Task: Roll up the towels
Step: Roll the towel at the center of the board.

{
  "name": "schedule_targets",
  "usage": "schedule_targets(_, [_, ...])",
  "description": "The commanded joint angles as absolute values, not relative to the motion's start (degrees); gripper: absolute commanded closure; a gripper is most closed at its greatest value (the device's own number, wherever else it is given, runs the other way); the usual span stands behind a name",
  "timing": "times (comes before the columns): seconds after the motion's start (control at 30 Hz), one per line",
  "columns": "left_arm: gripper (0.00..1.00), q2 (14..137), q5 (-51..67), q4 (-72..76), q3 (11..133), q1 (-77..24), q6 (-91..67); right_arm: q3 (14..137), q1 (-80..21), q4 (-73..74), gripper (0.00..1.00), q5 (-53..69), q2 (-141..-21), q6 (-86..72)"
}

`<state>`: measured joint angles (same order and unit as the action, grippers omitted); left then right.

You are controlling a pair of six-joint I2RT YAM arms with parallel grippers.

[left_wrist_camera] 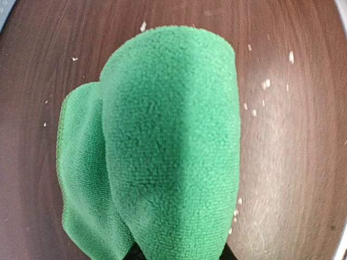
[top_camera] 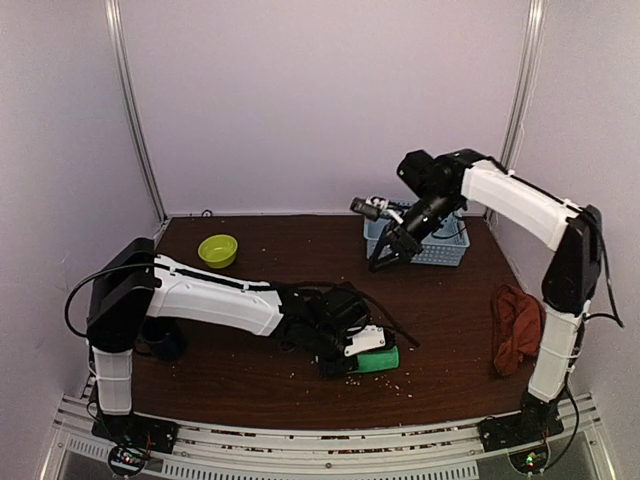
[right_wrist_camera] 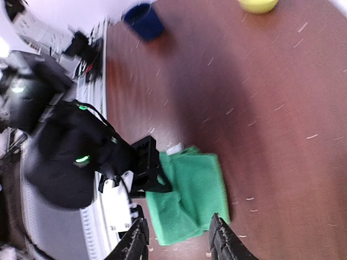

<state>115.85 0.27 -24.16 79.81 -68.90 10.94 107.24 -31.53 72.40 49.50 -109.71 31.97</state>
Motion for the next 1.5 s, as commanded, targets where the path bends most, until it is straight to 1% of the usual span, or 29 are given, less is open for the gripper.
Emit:
schedule_targets(0.0, [0.84, 120.1, 21.53, -29.88, 84.97, -63.86, 3.63, 100.31, -26.56, 61.11, 0.6, 48.8, -97.39, 27.33])
schedule_targets(0.07, [0.84, 122.97, 29.11, -32.18, 88.01, -61.61, 1.81, 95.66, -24.45, 55.24, 0.61, 50.38, -91.27, 24.96])
schedule_targets(0.13, [0.83, 126.1, 34.56, -34.73, 91.33, -59.57, -0.73, 92.45, -23.74, 53.83, 0.61, 52.56, -86.32, 26.45])
schedule_targets(0.23, [0.82, 129.91, 42.0, -36.55, 94.17, -56.66, -4.13, 89.09, -24.43, 58.93, 0.6, 56.37, -80.94, 34.62])
schedule_targets(0.3, [0.82, 131.32, 45.26, -36.56, 94.46, -55.24, -5.25, 86.35, -26.41, 61.78, 0.6, 56.88, -77.95, 38.25])
schedule_targets(0.37, [0.82, 132.31, 47.61, -36.54, 94.52, -54.14, -5.89, 82.61, -30.22, 62.1, 0.6, 53.26, -75.9, 39.65])
schedule_targets(0.57, [0.81, 134.33, 50.67, -36.78, 95.09, -52.44, -6.34, 68.76, -43.58, 55.85, 0.62, 34.61, -71.94, 39.72])
schedule_targets(0.63, [0.81, 135.25, 51.43, -37.08, 95.26, -52.21, -6.19, 65.91, -47.04, 54.39, 0.62, 30.42, -72.21, 40.33])
schedule_targets(0.7, [0.81, 135.79, 51.82, -37.13, 95.41, -52.05, -6.15, 62.86, -50.25, 49.92, 0.62, 23.69, -72.53, 38.74])
schedule_targets(0.83, [0.81, 136.39, 51.94, -37.09, 95.92, -52.03, -6.17, 55.94, -55.83, 37.74, 0.54, 8.6, -73.68, 38.26])
schedule_targets(0.93, [0.81, 136.64, 52.01, -37.45, 96.27, -51.95, -5.98, 54.74, -57.74, 32.14, 0.52, 2.55, -77.75, 38.82])
schedule_targets(1.17, [0.8, 136.89, 52.11, -38.49, 96.33, -51.94, -5.2, 51.44, -59.8, 21.25, 0.44, -4.46, -83.63, 40.96])
schedule_targets(1.33, [0.8, 136.93, 52.1, -38.64, 96.37, -51.86, -4.8, 48.26, -59.9, 16.93, 0.39, -6.2, -87.04, 42.87])
schedule_targets(1.47, [0.79, 136.81, 51.57, -39.47, 96.66, -51.9, -4.09, 46.58, -59.87, 15.12, 0.41, -5.82, -90.12, 44.9])
